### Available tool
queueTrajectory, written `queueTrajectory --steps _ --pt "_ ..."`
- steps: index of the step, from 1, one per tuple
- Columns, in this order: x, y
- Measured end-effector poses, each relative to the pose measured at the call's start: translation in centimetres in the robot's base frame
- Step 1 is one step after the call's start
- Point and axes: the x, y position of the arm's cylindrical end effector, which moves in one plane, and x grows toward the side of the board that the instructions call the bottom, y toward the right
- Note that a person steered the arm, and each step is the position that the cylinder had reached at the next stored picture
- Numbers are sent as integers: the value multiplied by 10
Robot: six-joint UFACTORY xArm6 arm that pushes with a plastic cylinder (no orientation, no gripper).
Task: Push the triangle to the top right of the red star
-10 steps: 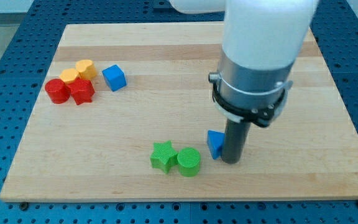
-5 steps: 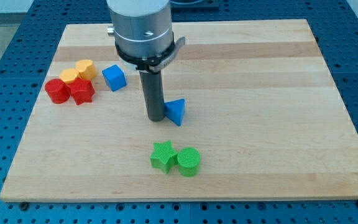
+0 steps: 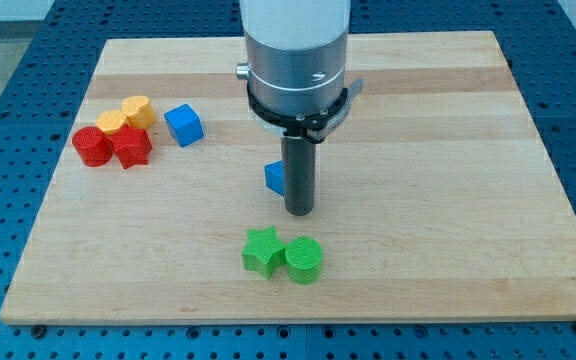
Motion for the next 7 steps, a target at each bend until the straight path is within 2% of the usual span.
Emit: queueTrajectory --steps 3,6,7 --pt "-40 9" --pt "-32 -41" --pt "-32 -41"
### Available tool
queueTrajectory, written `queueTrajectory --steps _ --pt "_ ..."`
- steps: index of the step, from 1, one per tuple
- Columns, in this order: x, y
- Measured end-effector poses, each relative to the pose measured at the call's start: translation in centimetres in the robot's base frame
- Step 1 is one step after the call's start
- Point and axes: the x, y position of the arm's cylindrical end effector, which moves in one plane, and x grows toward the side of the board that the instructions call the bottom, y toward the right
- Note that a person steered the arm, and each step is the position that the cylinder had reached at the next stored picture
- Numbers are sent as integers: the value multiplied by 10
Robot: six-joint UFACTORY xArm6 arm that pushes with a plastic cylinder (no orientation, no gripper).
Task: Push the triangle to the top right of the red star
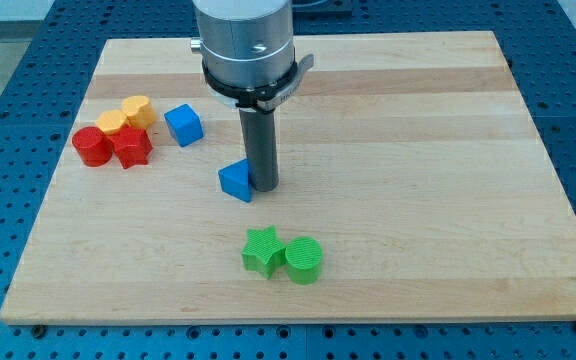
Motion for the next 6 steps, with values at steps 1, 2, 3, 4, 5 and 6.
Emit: queueTrajectory --steps 1,2,3,4,5,6 --pt "7 0" --pt "11 -4" --pt "21 -26" --pt "23 -50" --pt "23 -59" --pt "16 -60"
